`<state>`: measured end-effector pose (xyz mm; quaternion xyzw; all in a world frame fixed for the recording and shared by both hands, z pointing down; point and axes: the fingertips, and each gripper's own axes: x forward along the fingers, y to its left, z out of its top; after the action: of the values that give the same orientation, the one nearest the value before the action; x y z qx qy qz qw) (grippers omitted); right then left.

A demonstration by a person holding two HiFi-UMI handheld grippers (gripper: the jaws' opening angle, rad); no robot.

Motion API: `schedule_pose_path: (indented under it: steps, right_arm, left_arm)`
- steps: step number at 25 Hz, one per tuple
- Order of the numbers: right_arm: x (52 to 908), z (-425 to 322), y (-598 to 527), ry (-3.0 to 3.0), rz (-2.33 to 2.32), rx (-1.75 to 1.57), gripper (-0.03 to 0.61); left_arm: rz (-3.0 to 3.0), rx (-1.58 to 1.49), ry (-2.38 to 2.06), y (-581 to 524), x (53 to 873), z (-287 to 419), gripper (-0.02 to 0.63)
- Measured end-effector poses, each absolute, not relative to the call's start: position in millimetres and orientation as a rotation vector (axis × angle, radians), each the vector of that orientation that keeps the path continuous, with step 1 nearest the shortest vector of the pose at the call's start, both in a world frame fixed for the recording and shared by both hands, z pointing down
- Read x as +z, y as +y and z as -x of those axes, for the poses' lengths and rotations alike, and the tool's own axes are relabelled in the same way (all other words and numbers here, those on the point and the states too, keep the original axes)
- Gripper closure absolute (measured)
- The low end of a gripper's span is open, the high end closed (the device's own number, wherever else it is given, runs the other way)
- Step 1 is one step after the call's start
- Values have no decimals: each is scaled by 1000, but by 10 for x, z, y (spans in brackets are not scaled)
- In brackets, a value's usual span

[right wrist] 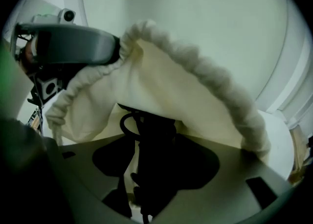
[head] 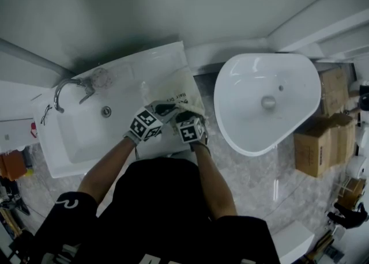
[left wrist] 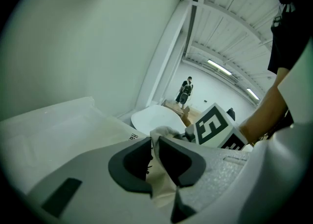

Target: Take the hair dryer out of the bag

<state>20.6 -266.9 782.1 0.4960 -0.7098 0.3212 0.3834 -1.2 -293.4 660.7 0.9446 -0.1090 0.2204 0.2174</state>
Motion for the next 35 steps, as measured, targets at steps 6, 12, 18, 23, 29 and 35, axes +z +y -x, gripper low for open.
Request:
schedule_pose_path:
  steps: [6,12,18,23,29,35]
  right_arm:
    - [7946,-196,-2680,-1764,-1218,804,373]
    - [7902,-203,-2655,-1787,-1198,807,380]
    - [7802,-225,-2522,-1798,-1219,860,380]
    - [7647,-354,-2348,-1775,-1253,904,380]
    - [7613,-455,-1992,-1768,-1263,900,379]
    - [7484,-649,-1604,-1758,-1346,938,380]
  left_arm:
    - [-2577,559,-253,-2971,6606,115,543]
    - [-2552,479,-393,-3213,6555,423,537]
    - [-2510,657,-535,-3420,6948,621,537]
    - [-2507,685,-551,-3465,7029,468,534]
    - [-2520,742,-542,-3453,7154,368,534]
    - [-2532,785,-561,-3425,7175,230,534]
